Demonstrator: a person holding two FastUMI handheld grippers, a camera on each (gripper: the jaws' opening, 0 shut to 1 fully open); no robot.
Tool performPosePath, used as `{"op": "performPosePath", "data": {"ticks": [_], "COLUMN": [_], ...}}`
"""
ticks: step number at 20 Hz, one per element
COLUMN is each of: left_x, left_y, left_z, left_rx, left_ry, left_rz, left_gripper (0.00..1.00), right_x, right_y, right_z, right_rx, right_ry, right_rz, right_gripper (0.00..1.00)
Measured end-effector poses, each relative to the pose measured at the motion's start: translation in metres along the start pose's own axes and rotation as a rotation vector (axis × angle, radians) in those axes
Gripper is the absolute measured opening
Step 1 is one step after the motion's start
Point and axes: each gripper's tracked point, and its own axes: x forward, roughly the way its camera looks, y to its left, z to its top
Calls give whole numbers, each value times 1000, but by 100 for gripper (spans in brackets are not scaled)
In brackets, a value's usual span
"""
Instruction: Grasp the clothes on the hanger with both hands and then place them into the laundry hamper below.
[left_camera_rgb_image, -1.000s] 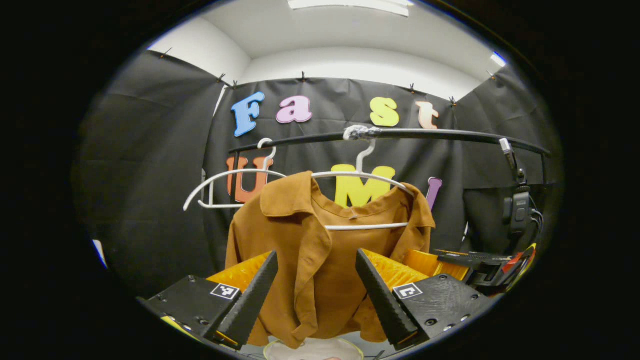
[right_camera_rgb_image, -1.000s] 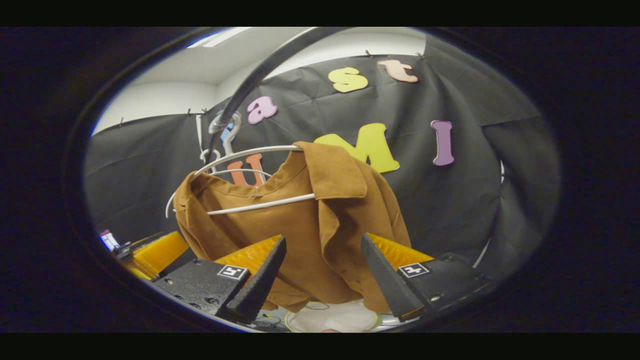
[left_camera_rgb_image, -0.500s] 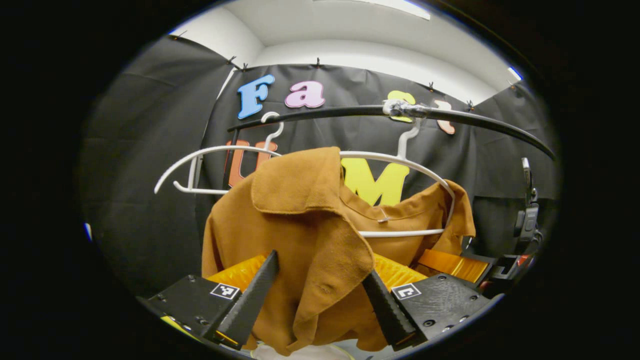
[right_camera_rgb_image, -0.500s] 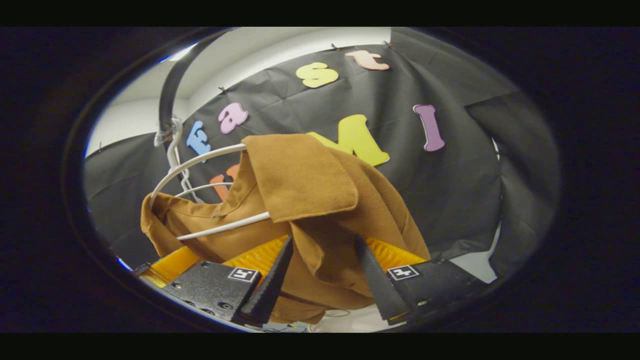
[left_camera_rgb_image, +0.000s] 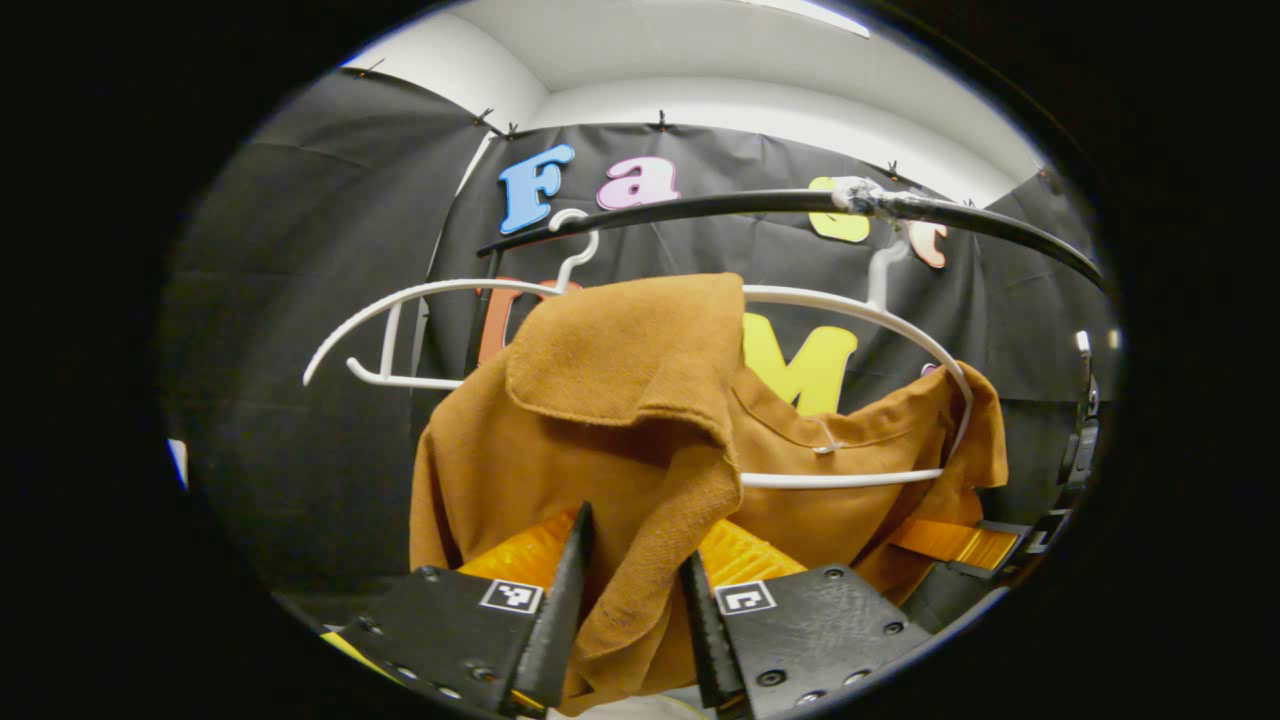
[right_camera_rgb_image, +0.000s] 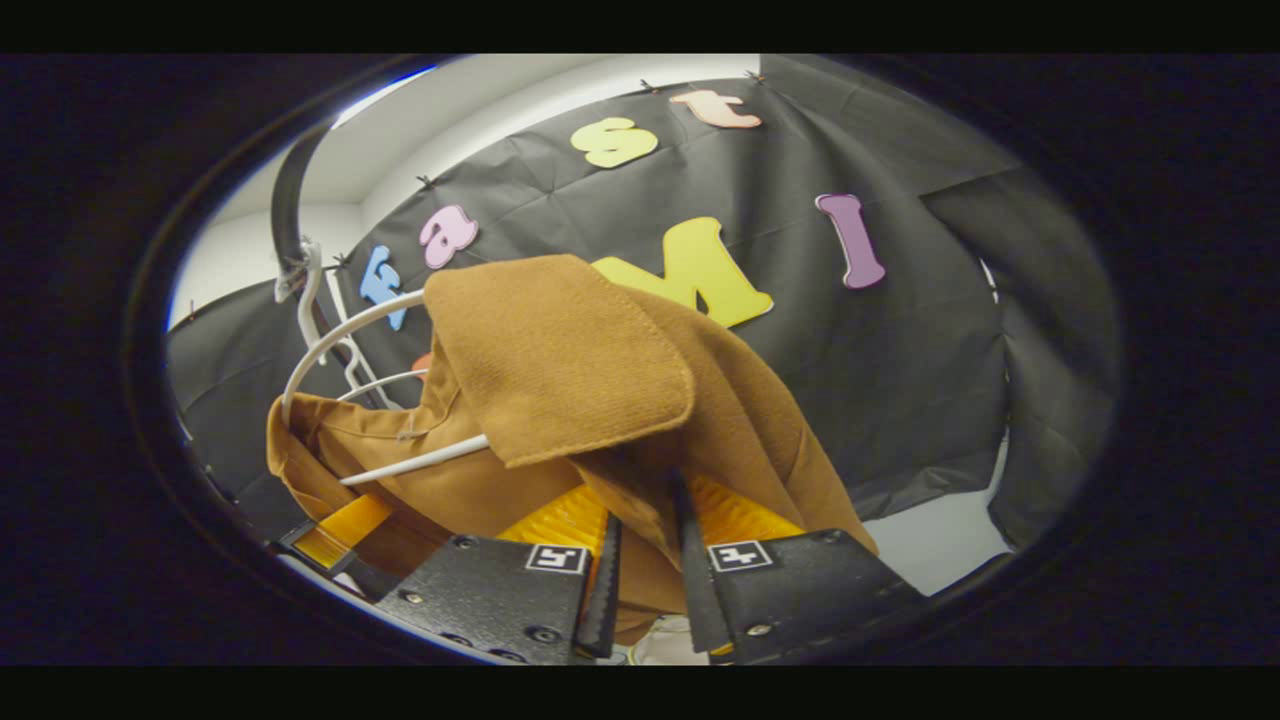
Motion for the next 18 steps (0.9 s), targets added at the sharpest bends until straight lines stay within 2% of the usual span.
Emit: {"op": "performPosePath", "data": {"ticks": [1,2,4,5,6,8,11,12,13,15,16,17,18], "left_x": [0,-1,-4,-6,-8,-10,-15,-17,-18,-21,-23,-25,-28], "left_y": [1,3,1,4,5,1,1,0,-1,1,3,4,3], "left_z": [1,2,4,6,8,7,8,9,8,5,6,6,6], "left_rx": [-11,-23,-56,-69,-75,-87,-70,-63,-58,-42,-29,-13,-3], "left_ry": [0,-2,0,-2,0,18,29,31,36,47,41,42,40], "left_rz": [0,5,-20,-28,-37,-74,-99,-108,-111,-96,-75,-58,-51], "left_gripper": [32,24,19,16,16,16,20,16,16,20,15,20,20], "right_x": [-2,-3,-5,-6,-7,-12,-20,-22,-25,-30,-33,-36,-41], "right_y": [-2,-4,-9,-13,-17,-22,-24,-26,-27,-28,-26,-22,-17], "right_z": [1,4,9,11,15,23,32,36,39,46,53,60,66], "right_rx": [5,10,32,44,53,65,80,81,79,71,74,78,86], "right_ry": [-6,-12,-22,-25,-31,-55,-82,-93,-102,-119,-137,-149,-167], "right_rz": [-6,-9,-3,2,8,16,38,42,43,50,61,73,94], "right_gripper": [24,23,17,10,15,18,7,4,9,9,4,3,2]}}
